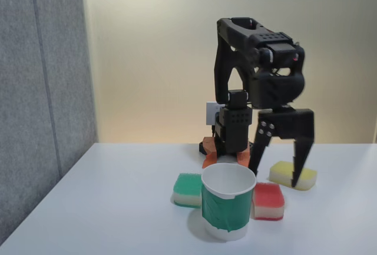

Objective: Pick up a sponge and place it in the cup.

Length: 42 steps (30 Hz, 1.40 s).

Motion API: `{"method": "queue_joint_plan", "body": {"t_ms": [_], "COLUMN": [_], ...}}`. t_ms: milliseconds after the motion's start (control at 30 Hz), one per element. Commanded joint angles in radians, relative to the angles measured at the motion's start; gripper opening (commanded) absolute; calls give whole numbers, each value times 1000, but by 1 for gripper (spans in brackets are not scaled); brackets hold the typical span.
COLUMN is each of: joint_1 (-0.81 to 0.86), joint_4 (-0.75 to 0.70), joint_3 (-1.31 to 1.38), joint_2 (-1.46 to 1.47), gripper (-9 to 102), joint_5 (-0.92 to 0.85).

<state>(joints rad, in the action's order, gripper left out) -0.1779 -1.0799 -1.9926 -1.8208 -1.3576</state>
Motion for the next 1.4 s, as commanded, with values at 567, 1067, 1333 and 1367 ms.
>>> {"method": "queue_joint_plan", "body": {"t_ms": [567, 1067, 1333, 1367], "joint_1": [-25, -32, -54, -54], "joint_4": [175, 187, -216, -295], "joint_3": [-101, -207, 193, 287], "joint_2": [55, 34, 29, 55], "gripper": [26, 0, 0, 0], "joint_5": [-52, -38, 78, 91]}}
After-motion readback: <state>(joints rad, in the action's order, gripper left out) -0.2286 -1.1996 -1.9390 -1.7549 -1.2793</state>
